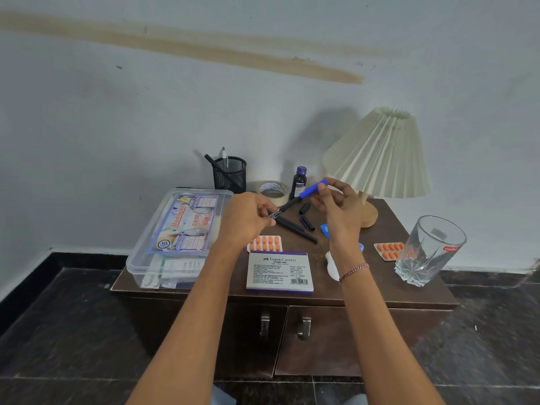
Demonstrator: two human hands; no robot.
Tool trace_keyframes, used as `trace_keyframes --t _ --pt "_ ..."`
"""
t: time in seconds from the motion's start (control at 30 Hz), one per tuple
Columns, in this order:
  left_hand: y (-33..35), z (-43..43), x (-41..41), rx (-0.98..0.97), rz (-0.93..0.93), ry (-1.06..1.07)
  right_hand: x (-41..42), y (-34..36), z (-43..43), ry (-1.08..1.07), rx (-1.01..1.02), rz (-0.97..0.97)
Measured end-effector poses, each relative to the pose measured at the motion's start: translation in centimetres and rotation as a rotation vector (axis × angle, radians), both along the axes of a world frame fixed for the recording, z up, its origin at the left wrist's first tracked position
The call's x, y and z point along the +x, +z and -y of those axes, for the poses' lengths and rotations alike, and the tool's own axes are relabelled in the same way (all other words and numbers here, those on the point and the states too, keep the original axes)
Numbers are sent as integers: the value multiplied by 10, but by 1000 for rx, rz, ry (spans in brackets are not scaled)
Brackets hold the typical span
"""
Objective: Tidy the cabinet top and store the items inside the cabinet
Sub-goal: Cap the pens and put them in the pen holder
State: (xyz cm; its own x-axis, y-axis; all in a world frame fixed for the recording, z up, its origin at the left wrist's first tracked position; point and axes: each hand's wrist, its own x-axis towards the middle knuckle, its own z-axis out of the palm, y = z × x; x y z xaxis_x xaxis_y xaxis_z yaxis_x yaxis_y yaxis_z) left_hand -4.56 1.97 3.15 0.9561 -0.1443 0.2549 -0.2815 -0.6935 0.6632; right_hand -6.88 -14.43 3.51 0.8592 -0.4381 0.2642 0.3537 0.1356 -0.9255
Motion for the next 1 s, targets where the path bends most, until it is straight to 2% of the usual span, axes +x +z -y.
trace_keyframes --t 0.27,0.43,0.63,0.73,1.0 --pt "2 3 -2 33 29 12 3 -7 -7 -13 -144 12" --pt "8 7 -2 -13 35 36 2 -11 -16 -38 -363 3" --pt "19 5 -11 -90 80 55 -9 -8 -30 142 -647 -37" --pt "25 2 -17 -104 77 67 -18 -2 -35 229 -675 -37" --pt "43 -6 -48 -146 112 56 -42 9 -63 94 -634 -13"
